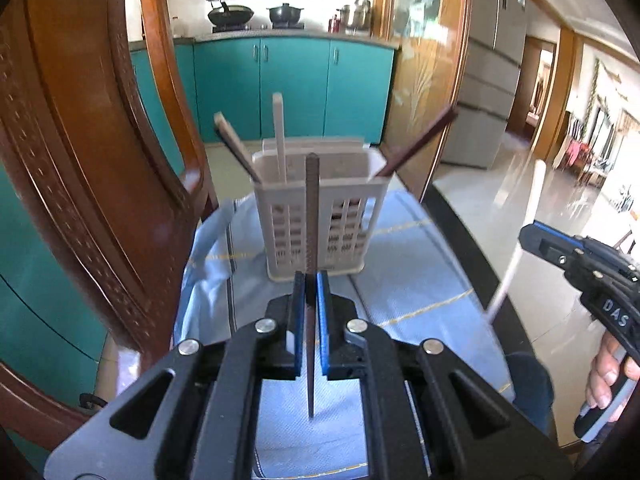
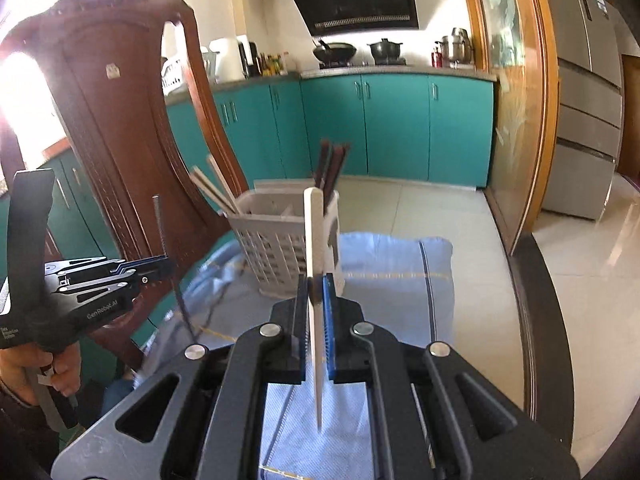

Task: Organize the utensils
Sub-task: 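Lift both held chopsticks up over the white holder, then open both tools to drop the chopsticks into the holder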

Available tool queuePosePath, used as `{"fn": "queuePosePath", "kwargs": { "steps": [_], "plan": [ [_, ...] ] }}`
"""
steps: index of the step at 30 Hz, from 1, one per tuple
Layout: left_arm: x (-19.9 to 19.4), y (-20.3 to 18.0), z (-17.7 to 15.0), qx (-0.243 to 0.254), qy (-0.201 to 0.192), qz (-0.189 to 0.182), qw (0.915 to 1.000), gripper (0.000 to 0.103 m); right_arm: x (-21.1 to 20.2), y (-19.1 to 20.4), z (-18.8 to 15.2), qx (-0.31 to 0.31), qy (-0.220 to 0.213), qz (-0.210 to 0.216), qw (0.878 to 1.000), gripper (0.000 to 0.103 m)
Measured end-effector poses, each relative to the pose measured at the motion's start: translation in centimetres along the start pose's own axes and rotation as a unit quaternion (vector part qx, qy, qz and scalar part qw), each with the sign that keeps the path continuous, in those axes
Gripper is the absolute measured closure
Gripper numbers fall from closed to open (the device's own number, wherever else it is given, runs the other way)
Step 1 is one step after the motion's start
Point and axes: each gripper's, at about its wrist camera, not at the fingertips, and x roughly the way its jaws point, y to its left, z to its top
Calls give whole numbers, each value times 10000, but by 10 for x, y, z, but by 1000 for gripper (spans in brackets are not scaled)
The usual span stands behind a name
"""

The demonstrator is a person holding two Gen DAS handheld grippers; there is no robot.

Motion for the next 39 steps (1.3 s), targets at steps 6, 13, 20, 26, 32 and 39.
{"fn": "queuePosePath", "kwargs": {
  "steps": [6, 13, 20, 26, 32, 39],
  "plan": [
    [-36, 10, 43, 8, -470, -211, 9987, 97, -19, 5, 45, -90, -397, 331, 9986, 96],
    [-73, 22, 120, -38, -1267, -132, 9918, 97, -25, 17, 106, -132, -850, 506, 9950, 96],
    [-76, 20, 169, -317, -1873, -227, 9815, 96, -8, 23, 155, -1, -1274, 183, 9917, 96],
    [-19, 7, 172, -318, -1686, 156, 9851, 96, 27, 32, 155, 43, -1432, -8, 9897, 96],
    [33, 8, 142, -145, -1205, 447, 9916, 96, 74, 35, 125, -151, -1073, -156, 9940, 96],
    [45, 10, 122, 49, -1092, 603, 9922, 96, 97, 31, 98, -16, -872, -98, 9961, 96]
  ]
}}
